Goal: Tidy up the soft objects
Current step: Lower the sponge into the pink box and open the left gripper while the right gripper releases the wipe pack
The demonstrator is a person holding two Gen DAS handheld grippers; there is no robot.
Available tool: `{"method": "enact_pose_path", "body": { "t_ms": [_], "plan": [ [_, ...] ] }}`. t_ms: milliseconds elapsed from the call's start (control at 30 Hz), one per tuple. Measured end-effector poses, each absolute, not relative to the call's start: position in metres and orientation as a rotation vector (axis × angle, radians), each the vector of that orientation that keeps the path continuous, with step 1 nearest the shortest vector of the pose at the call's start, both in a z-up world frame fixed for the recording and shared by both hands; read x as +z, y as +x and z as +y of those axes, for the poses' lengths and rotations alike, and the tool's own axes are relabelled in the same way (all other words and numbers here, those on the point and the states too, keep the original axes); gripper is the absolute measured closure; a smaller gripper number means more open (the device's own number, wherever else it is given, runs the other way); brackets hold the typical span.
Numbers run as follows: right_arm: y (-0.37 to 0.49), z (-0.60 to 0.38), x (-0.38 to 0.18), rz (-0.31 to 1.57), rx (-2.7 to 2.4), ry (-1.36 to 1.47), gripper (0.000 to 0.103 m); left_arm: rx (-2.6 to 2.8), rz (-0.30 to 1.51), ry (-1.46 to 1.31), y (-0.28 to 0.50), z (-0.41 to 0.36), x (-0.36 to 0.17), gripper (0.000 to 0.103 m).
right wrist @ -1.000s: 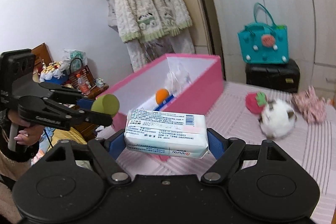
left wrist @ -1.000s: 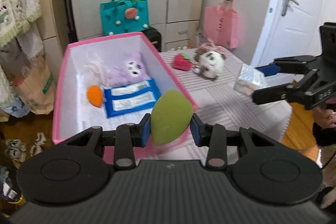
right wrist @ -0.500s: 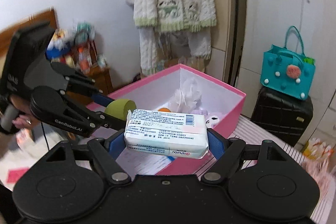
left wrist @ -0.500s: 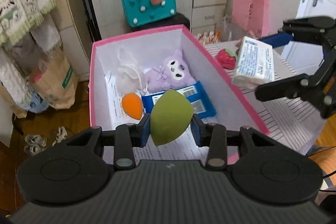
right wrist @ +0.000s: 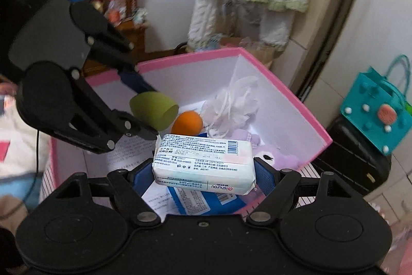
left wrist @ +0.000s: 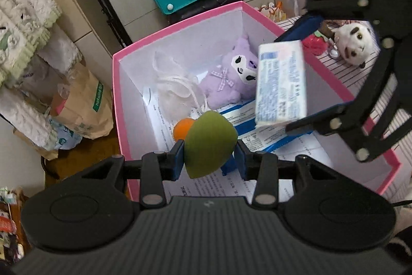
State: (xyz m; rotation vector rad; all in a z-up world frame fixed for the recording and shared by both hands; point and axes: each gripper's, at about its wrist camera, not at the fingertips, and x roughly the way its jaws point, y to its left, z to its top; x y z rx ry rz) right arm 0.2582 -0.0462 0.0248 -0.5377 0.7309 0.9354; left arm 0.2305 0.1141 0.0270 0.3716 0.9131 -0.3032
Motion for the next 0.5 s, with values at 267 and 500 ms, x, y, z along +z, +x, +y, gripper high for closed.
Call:
{"method": "enact_pose_path", "body": {
  "t_ms": [267,500],
  "plan": [
    [0.269,-0.035,0.012,0.747,1.000,-0.594,0.019,-0.303,0.885,0.450,0.234,0.108,0.021,0.062],
    [0.283,-0.015,-0.004,0.808,1.029,-0.633,0.016,-0.301,0.833,0.453,0.240,0.109,0.026,0.049]
  ]
}}
